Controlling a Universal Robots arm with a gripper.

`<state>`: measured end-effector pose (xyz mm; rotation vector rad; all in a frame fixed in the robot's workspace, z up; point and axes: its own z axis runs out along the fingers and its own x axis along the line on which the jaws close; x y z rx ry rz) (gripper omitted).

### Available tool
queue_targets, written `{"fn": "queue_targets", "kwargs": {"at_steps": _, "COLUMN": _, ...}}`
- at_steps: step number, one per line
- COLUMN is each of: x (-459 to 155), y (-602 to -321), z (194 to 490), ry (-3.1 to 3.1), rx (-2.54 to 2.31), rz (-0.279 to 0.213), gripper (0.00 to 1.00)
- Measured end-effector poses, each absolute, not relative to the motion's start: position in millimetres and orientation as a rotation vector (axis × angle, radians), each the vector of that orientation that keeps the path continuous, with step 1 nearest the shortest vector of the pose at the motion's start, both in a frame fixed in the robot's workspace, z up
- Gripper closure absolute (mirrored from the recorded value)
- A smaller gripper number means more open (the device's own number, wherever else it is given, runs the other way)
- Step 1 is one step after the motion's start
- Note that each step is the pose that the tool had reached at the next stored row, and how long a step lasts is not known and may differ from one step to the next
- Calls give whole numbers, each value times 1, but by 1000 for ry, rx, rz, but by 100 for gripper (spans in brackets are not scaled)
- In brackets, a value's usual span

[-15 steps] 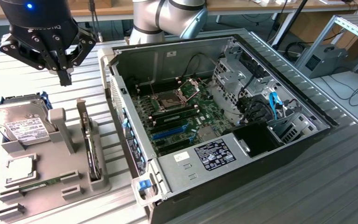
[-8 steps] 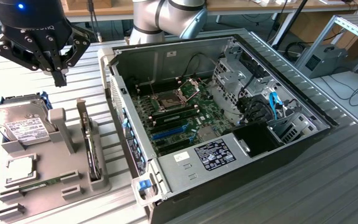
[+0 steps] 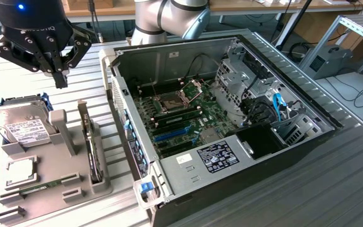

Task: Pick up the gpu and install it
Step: 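Reach for the gpu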

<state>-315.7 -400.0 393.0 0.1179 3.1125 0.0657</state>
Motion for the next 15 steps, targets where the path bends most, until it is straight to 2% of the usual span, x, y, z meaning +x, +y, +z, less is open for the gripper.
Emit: {"fn": "queue_targets", "kwargs": {"at_steps": 15, "x": -316, "y": -416, "z": 393, "ry": 3112, "rx": 118, "rz": 63, "gripper": 89}}
